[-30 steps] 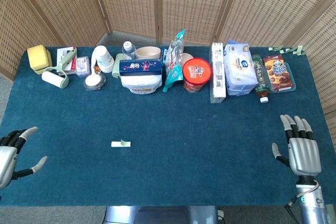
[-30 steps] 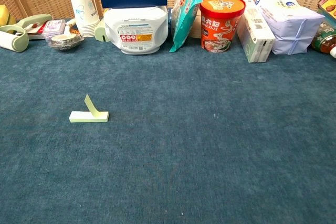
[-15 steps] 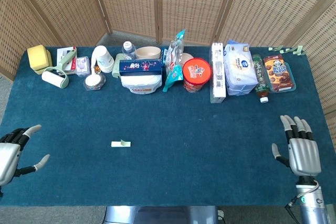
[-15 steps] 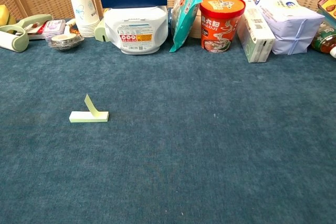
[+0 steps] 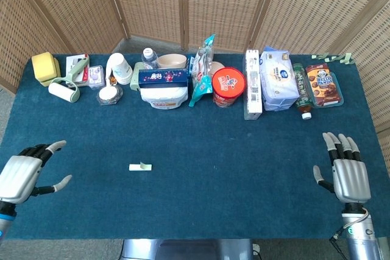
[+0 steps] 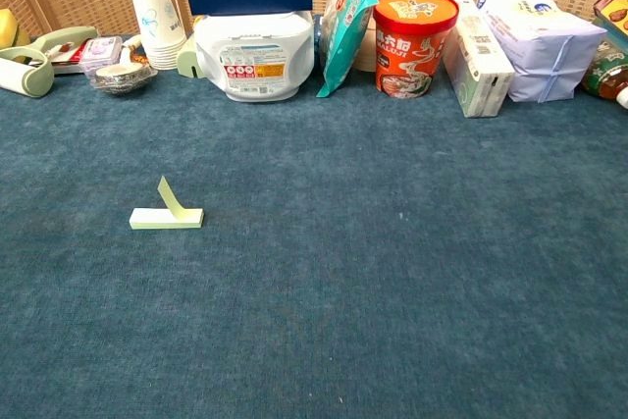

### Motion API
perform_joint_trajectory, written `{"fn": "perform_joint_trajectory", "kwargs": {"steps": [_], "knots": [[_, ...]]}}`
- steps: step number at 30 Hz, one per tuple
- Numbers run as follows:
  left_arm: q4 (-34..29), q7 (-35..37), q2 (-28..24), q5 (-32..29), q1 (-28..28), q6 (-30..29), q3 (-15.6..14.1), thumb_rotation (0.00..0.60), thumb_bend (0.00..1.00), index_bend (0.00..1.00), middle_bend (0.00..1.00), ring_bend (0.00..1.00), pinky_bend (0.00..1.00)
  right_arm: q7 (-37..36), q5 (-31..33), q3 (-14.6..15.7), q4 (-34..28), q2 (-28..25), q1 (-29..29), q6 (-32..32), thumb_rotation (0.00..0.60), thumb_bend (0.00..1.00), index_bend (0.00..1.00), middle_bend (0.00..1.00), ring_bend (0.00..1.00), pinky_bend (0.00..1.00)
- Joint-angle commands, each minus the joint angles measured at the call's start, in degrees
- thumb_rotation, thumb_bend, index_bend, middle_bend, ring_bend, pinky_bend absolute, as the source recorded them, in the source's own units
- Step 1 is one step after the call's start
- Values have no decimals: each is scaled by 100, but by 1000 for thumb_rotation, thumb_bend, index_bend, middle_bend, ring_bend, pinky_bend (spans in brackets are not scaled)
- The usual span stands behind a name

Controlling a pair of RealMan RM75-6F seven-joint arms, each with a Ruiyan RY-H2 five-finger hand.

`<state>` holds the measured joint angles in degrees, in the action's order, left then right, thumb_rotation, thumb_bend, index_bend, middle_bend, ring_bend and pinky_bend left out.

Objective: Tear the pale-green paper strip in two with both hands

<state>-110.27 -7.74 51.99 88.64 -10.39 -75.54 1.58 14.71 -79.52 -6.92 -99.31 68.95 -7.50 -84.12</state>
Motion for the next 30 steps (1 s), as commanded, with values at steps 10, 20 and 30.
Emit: {"fn": "perform_joint_trajectory", "kwargs": {"steps": [10, 20, 30], "knots": [[163, -181, 253, -237, -1010, 1108, 397, 308, 186, 184, 886, 885, 785, -7, 40, -22, 7, 34, -42, 67, 519, 428, 0, 158, 1, 0], [415, -627, 651, -358, -1533, 1606, 495, 351, 133, 281, 1000, 1000, 1000, -72, 78, -66, 53, 74, -91, 118, 520, 428, 0, 173, 38, 0], [331, -975, 876, -752, -1820, 1938, 491, 600, 236, 265, 1000, 1000, 1000, -171, 61, -58, 117, 90, -106, 145, 520, 428, 0, 187, 51, 0]]}}
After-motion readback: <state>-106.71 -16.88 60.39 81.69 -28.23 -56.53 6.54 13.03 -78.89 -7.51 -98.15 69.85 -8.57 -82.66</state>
